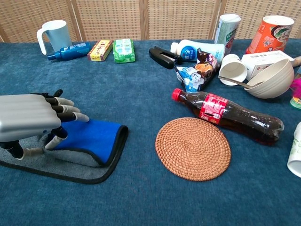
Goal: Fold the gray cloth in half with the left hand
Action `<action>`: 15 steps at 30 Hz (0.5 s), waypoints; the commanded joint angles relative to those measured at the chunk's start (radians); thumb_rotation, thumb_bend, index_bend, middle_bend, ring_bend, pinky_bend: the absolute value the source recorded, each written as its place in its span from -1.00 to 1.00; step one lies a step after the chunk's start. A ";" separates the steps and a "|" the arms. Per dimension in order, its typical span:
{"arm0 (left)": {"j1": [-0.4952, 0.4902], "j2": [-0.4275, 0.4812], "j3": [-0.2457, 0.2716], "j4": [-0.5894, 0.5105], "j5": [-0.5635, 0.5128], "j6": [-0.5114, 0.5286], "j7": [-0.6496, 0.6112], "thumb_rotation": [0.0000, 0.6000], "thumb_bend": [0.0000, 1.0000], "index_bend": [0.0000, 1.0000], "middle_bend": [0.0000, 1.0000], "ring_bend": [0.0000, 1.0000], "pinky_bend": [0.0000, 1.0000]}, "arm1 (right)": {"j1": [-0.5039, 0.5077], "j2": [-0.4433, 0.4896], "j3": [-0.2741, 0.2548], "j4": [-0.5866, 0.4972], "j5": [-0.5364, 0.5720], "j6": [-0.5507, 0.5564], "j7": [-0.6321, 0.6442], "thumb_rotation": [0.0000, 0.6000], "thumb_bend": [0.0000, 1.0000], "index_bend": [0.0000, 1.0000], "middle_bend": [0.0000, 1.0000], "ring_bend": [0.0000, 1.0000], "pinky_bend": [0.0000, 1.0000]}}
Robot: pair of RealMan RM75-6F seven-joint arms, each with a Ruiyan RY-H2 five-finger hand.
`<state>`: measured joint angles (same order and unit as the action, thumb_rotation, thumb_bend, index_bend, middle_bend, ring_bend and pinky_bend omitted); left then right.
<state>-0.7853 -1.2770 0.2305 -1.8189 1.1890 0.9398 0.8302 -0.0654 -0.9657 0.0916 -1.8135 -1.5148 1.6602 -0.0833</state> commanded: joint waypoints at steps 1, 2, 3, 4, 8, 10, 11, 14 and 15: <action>0.005 0.000 -0.002 -0.001 -0.001 -0.002 0.003 1.00 -0.01 0.25 -1.00 -1.00 -1.00 | 0.000 -0.001 0.000 0.000 0.000 -0.001 -0.001 1.00 -1.00 -1.00 -1.00 -1.00 -1.00; 0.007 0.001 -0.002 -0.002 0.000 -0.002 0.004 1.00 -0.01 0.25 -1.00 -1.00 -1.00 | 0.001 -0.001 0.000 0.000 0.000 -0.001 -0.002 1.00 -1.00 -1.00 -1.00 -1.00 -1.00; 0.009 0.002 -0.002 -0.003 0.002 -0.003 0.004 1.00 -0.01 0.25 -1.00 -1.00 -1.00 | 0.001 -0.001 -0.001 0.000 -0.001 -0.003 -0.003 1.00 -1.00 -1.00 -1.00 -1.00 -1.00; 0.010 0.003 -0.002 -0.004 0.004 -0.003 0.003 1.00 -0.01 0.25 -1.00 -1.00 -1.00 | 0.001 -0.001 -0.001 0.000 -0.001 -0.003 -0.004 1.00 -1.00 -1.00 -1.00 -1.00 -1.00; 0.016 0.007 -0.004 -0.008 0.012 -0.006 -0.003 1.00 -0.01 0.23 -1.00 -1.00 -1.00 | 0.002 -0.002 -0.001 -0.001 0.000 -0.004 -0.006 1.00 -1.00 -1.00 -1.00 -1.00 -1.00; 0.020 0.010 -0.005 -0.011 0.018 -0.009 -0.009 1.00 -0.01 0.18 -1.00 -1.00 -1.00 | 0.001 -0.001 -0.001 -0.002 -0.001 -0.002 -0.005 1.00 -1.00 -1.00 -1.00 -1.00 -1.00; 0.021 0.011 -0.006 -0.012 0.022 -0.010 -0.011 1.00 -0.01 0.16 -1.00 -1.00 -1.00 | 0.000 -0.001 -0.001 -0.002 -0.001 -0.001 -0.005 1.00 -1.00 -1.00 -1.00 -1.00 -1.00; 0.022 0.019 -0.006 -0.015 0.031 -0.018 -0.017 1.00 0.00 0.04 -1.00 -1.00 -1.00 | 0.000 -0.001 -0.001 -0.002 -0.001 0.000 -0.003 1.00 -1.00 -1.00 -1.00 -1.00 -1.00; 0.022 0.021 -0.005 -0.016 0.033 -0.021 -0.020 1.00 0.00 -0.02 -1.00 -1.00 -1.00 | 0.000 0.000 -0.001 -0.002 -0.001 0.000 -0.002 1.00 -1.00 -1.00 -1.00 -1.00 -1.00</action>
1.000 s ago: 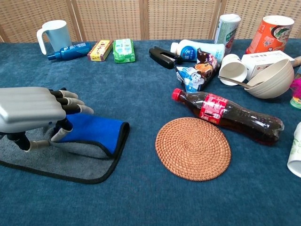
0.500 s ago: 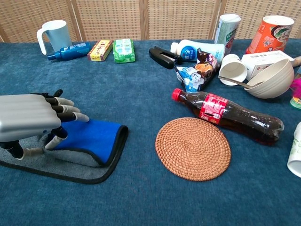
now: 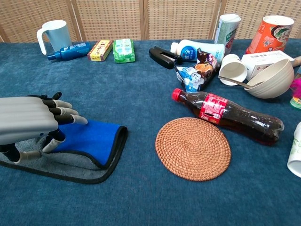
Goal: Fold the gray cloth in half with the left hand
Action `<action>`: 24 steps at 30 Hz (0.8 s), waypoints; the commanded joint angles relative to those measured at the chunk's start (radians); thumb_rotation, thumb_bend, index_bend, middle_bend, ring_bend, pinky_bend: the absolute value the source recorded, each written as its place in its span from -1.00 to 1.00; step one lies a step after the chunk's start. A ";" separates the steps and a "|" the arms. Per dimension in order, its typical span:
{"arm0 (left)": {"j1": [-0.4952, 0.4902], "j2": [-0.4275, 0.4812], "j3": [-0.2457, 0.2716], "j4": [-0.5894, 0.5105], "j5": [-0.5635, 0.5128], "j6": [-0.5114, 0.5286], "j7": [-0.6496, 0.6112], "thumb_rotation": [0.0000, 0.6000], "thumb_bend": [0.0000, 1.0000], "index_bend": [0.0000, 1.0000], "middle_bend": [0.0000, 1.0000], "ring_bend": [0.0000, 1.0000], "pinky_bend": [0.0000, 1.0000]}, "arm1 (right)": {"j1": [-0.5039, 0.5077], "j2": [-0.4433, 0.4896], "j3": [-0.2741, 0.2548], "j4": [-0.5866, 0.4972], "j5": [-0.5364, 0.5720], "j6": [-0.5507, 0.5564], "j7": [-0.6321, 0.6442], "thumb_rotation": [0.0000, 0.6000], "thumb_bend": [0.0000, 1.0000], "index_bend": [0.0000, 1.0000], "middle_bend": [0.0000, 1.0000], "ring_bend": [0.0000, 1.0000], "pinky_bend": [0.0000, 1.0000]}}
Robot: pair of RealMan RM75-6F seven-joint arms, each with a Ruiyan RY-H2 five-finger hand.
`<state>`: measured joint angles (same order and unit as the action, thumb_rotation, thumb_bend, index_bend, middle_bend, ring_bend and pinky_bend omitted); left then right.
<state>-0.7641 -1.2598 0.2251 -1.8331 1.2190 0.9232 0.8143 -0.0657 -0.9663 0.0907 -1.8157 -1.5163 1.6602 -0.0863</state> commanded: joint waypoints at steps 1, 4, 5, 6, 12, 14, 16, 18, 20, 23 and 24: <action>0.000 0.007 0.000 -0.004 0.006 -0.008 -0.008 1.00 0.00 -0.09 -1.00 -1.00 -1.00 | 0.000 0.001 0.000 -0.001 0.001 0.000 0.001 1.00 -1.00 -1.00 -1.00 -1.00 -1.00; 0.001 0.018 -0.001 -0.010 0.016 -0.016 -0.021 1.00 0.00 -0.25 -1.00 -1.00 -1.00 | -0.001 0.002 0.000 -0.002 0.000 0.001 0.002 1.00 -1.00 -1.00 -1.00 -1.00 -1.00; 0.002 0.022 0.000 -0.012 0.023 -0.018 -0.025 1.00 0.00 -0.28 -1.00 -1.00 -1.00 | -0.001 0.002 0.000 -0.002 -0.001 0.001 0.002 1.00 -1.00 -1.00 -1.00 -1.00 -1.00; 0.004 0.026 0.000 -0.015 0.029 -0.020 -0.032 1.00 0.00 -0.32 -1.00 -1.00 -1.00 | -0.001 0.002 0.000 -0.002 -0.001 0.001 0.002 1.00 -1.00 -1.00 -1.00 -1.00 -1.00; 0.014 0.045 0.001 -0.026 0.057 -0.025 -0.062 1.00 0.00 -0.41 -1.00 -1.00 -1.00 | -0.002 0.002 -0.002 -0.003 -0.006 0.003 0.002 1.00 -1.00 -1.00 -1.00 -1.00 -1.00; 0.020 0.054 -0.003 -0.032 0.075 -0.016 -0.082 1.00 0.00 -0.43 -1.00 -1.00 -1.00 | -0.002 0.003 -0.003 -0.004 -0.007 0.003 0.003 1.00 -1.00 -1.00 -1.00 -1.00 -1.00; 0.027 0.065 -0.009 -0.039 0.095 -0.007 -0.108 1.00 0.00 -0.44 -1.00 -1.00 -1.00 | -0.002 0.002 -0.003 -0.003 -0.007 0.003 0.002 1.00 -1.00 -1.00 -1.00 -1.00 -1.00; 0.031 0.073 -0.014 -0.041 0.112 0.001 -0.130 1.00 0.00 -0.44 -1.00 -1.00 -1.00 | -0.002 0.003 -0.003 -0.004 -0.008 0.002 0.002 1.00 -1.00 -1.00 -1.00 -1.00 -1.00; 0.038 0.081 -0.023 -0.040 0.134 0.018 -0.155 1.00 0.00 -0.44 -1.00 -1.00 -1.00 | -0.002 0.003 -0.003 -0.003 -0.008 0.002 0.002 1.00 -1.00 -1.00 -1.00 -1.00 -1.00; 0.051 0.096 -0.066 -0.004 0.165 0.065 -0.241 1.00 0.00 -0.44 -1.00 -1.00 -1.00 | -0.001 0.002 -0.004 -0.003 -0.008 0.000 0.002 1.00 -1.00 -1.00 -1.00 -1.00 -1.00; 0.051 0.097 -0.077 0.010 0.166 0.066 -0.264 1.00 0.00 -0.44 -1.00 -1.00 -1.00 | -0.001 0.002 -0.004 -0.003 -0.008 -0.001 0.001 1.00 -1.00 -1.00 -1.00 -1.00 -1.00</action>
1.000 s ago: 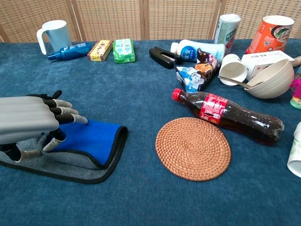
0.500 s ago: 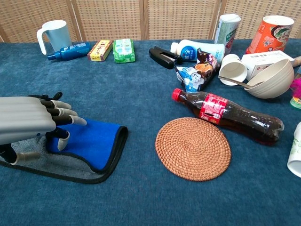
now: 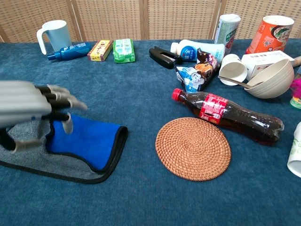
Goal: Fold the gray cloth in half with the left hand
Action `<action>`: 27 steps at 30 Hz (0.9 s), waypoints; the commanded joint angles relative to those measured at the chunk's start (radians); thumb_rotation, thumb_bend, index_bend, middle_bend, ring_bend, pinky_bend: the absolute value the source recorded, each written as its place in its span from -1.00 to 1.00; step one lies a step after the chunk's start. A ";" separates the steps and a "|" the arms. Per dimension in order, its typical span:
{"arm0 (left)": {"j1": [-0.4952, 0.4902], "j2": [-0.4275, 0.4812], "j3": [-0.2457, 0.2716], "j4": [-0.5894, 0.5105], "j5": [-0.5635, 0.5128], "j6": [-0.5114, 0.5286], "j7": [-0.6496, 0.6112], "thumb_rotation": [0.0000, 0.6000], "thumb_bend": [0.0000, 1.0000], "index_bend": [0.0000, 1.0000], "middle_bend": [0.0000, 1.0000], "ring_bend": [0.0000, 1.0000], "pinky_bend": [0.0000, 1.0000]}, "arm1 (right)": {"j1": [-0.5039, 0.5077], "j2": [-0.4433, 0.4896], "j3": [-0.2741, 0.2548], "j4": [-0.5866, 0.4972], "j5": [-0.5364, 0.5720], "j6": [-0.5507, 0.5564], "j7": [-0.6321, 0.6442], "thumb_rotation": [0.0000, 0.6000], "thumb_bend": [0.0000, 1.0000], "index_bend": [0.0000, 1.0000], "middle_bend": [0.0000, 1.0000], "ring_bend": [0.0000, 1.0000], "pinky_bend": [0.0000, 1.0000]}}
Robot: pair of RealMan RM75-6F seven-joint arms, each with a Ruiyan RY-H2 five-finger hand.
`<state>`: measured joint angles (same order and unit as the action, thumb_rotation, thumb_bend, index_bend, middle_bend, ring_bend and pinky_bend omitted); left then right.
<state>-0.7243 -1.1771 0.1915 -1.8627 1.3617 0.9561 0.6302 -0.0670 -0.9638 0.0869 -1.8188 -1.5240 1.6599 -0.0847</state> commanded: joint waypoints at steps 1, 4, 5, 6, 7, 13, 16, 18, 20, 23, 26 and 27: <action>0.009 0.014 -0.055 0.054 0.021 0.031 -0.103 1.00 0.00 -0.44 -1.00 -1.00 -1.00 | 0.001 0.000 0.000 0.000 -0.001 -0.001 -0.001 1.00 -1.00 -1.00 -1.00 -1.00 -1.00; -0.004 0.004 -0.096 0.114 0.003 0.011 -0.166 1.00 0.00 -0.44 -1.00 -1.00 -1.00 | 0.001 -0.002 -0.001 -0.001 -0.001 -0.003 -0.006 1.00 -1.00 -1.00 -1.00 -1.00 -1.00; -0.009 -0.002 -0.108 0.134 -0.005 0.002 -0.181 1.00 0.00 -0.44 -1.00 -1.00 -1.00 | 0.002 -0.003 -0.002 -0.001 -0.001 -0.004 -0.008 1.00 -1.00 -1.00 -1.00 -1.00 -1.00; -0.016 -0.010 -0.122 0.159 -0.019 -0.014 -0.195 1.00 0.00 -0.44 -1.00 -1.00 -1.00 | 0.002 -0.003 -0.002 -0.001 -0.001 -0.005 -0.010 1.00 -1.00 -1.00 -1.00 -1.00 -1.00; -0.022 -0.015 -0.130 0.174 -0.029 -0.027 -0.203 1.00 0.00 -0.44 -1.00 -1.00 -1.00 | 0.003 -0.004 -0.002 -0.002 -0.001 -0.006 -0.011 1.00 -1.00 -1.00 -1.00 -1.00 -1.00; -0.056 -0.054 -0.175 0.257 -0.095 -0.094 -0.215 1.00 0.00 -0.45 -1.00 -1.00 -1.00 | 0.004 -0.006 -0.002 -0.002 0.002 -0.009 -0.017 1.00 -1.00 -1.00 -1.00 -1.00 -1.00; -0.081 -0.088 -0.194 0.315 -0.146 -0.133 -0.179 1.00 0.00 -0.44 -1.00 -1.00 -1.00 | 0.005 -0.006 0.000 -0.001 0.007 -0.011 -0.018 1.00 -1.00 -1.00 -1.00 -1.00 -1.00; -0.095 -0.106 -0.204 0.339 -0.188 -0.162 -0.164 1.00 0.00 -0.43 -1.00 -1.00 -1.00 | 0.006 -0.006 0.000 -0.001 0.008 -0.013 -0.018 1.00 -1.00 -1.00 -1.00 -1.00 -1.00; -0.105 -0.113 -0.211 0.348 -0.217 -0.182 -0.161 1.00 0.00 -0.43 -1.00 -1.00 -1.00 | 0.006 -0.007 0.000 0.000 0.010 -0.014 -0.018 1.00 -1.00 -1.00 -1.00 -1.00 -1.00; -0.125 -0.123 -0.218 0.365 -0.262 -0.215 -0.144 1.00 0.00 -0.43 -1.00 -1.00 -1.00 | 0.007 -0.007 0.002 0.000 0.012 -0.015 -0.018 1.00 -1.00 -1.00 -1.00 -1.00 -1.00; -0.146 -0.123 -0.220 0.368 -0.314 -0.245 -0.124 1.00 0.00 -0.43 -1.00 -1.00 -1.00 | 0.008 -0.007 0.001 0.001 0.012 -0.016 -0.020 1.00 -1.00 -1.00 -1.00 -1.00 -1.00; -0.151 -0.124 -0.221 0.368 -0.327 -0.251 -0.118 1.00 0.00 -0.42 -1.00 -1.00 -1.00 | 0.008 -0.008 0.001 0.001 0.012 -0.017 -0.021 1.00 -1.00 -1.00 -1.00 -1.00 -1.00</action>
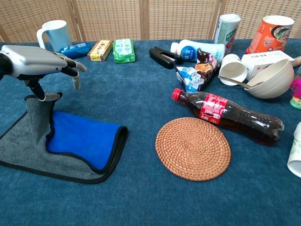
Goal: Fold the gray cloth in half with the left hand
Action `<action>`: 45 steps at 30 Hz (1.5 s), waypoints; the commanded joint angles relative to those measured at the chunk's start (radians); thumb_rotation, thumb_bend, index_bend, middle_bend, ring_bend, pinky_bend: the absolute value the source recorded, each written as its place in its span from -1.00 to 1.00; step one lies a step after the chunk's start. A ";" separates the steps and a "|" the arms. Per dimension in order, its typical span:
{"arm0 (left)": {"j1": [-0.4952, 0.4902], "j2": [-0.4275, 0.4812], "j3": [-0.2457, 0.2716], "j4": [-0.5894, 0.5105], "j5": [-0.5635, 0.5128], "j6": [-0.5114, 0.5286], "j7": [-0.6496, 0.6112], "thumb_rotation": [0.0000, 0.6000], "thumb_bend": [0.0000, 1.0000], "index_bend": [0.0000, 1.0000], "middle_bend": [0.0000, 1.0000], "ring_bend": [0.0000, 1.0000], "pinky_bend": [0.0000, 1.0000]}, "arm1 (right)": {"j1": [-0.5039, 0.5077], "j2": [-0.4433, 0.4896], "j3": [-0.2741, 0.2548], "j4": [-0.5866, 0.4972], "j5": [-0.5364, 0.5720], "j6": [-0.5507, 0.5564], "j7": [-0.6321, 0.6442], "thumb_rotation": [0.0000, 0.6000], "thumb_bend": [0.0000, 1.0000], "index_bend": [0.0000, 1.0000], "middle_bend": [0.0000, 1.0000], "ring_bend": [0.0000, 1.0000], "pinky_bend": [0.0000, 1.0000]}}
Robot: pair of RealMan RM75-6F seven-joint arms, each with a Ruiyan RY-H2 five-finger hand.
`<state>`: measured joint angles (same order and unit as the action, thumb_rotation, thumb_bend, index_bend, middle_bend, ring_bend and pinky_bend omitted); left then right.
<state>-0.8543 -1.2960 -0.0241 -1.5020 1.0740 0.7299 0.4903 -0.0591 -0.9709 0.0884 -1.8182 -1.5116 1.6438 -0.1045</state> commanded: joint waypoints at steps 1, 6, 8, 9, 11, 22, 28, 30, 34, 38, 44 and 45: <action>-0.027 -0.005 -0.005 0.006 -0.052 -0.030 0.027 1.00 0.00 -0.42 -1.00 -1.00 -1.00 | 0.000 -0.001 -0.001 0.000 -0.001 -0.001 -0.002 1.00 -1.00 -1.00 -1.00 -1.00 -1.00; -0.057 -0.004 0.011 0.001 -0.142 -0.062 0.069 1.00 0.00 -0.37 -1.00 -1.00 -1.00 | -0.001 -0.001 -0.001 -0.001 -0.003 0.002 -0.002 1.00 -1.00 -1.00 -1.00 -1.00 -1.00; -0.068 -0.007 0.018 -0.002 -0.173 -0.067 0.082 1.00 0.00 -0.35 -1.00 -1.00 -1.00 | -0.001 0.000 -0.001 -0.002 -0.003 0.004 -0.001 1.00 -1.00 -1.00 -1.00 -1.00 -1.00; -0.073 -0.007 0.022 -0.006 -0.188 -0.067 0.087 1.00 0.00 -0.33 -1.00 -1.00 -1.00 | -0.002 0.000 -0.001 -0.002 -0.004 0.005 0.000 1.00 -1.00 -1.00 -1.00 -1.00 -1.00; -0.080 -0.006 0.032 -0.014 -0.207 -0.066 0.096 1.00 0.00 -0.27 -1.00 -1.00 -1.00 | -0.002 0.001 -0.001 -0.001 -0.004 0.006 0.003 1.00 -1.00 -1.00 -1.00 -1.00 -1.00; -0.095 0.007 0.068 -0.038 -0.244 -0.040 0.110 1.00 0.00 0.04 -1.00 -1.00 -1.00 | -0.003 0.002 -0.002 -0.001 -0.009 0.008 0.007 1.00 -1.00 -1.00 -1.00 -1.00 -1.00; -0.097 0.016 0.083 -0.049 -0.243 -0.031 0.103 1.00 0.00 0.27 -1.00 -1.00 -1.00 | -0.002 0.002 -0.002 -0.001 -0.008 0.006 0.008 1.00 -1.00 -1.00 -1.00 -1.00 -1.00; -0.095 0.021 0.085 -0.054 -0.239 -0.030 0.096 1.00 0.01 0.32 -1.00 -1.00 -1.00 | -0.002 0.002 -0.003 -0.001 -0.008 0.005 0.009 1.00 -1.00 -1.00 -1.00 -1.00 -1.00; -0.089 0.034 0.090 -0.067 -0.222 -0.027 0.078 1.00 0.01 0.39 -1.00 -1.00 -1.00 | -0.002 0.002 -0.002 -0.001 -0.008 0.005 0.007 1.00 -1.00 -1.00 -1.00 -1.00 -1.00; -0.079 0.050 0.094 -0.080 -0.195 -0.020 0.058 1.00 0.01 0.40 -1.00 -1.00 -1.00 | -0.002 0.001 -0.003 -0.001 -0.009 0.006 0.006 1.00 -1.00 -1.00 -1.00 -1.00 -1.00; -0.057 0.082 0.094 -0.113 -0.133 -0.004 0.013 1.00 0.01 0.43 -1.00 -1.00 -1.00 | -0.002 0.001 -0.004 -0.002 -0.012 0.006 0.003 1.00 -1.00 -1.00 -1.00 -1.00 -1.00; -0.052 0.089 0.095 -0.119 -0.119 -0.002 0.003 1.00 0.01 0.44 -1.00 -1.00 -1.00 | -0.002 0.000 -0.005 -0.003 -0.013 0.006 0.002 1.00 -1.00 -1.00 -1.00 -1.00 -1.00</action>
<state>-0.9146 -1.2181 0.0701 -1.6101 0.9378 0.7221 0.5075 -0.0611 -0.9705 0.0838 -1.8207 -1.5243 1.6498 -0.1025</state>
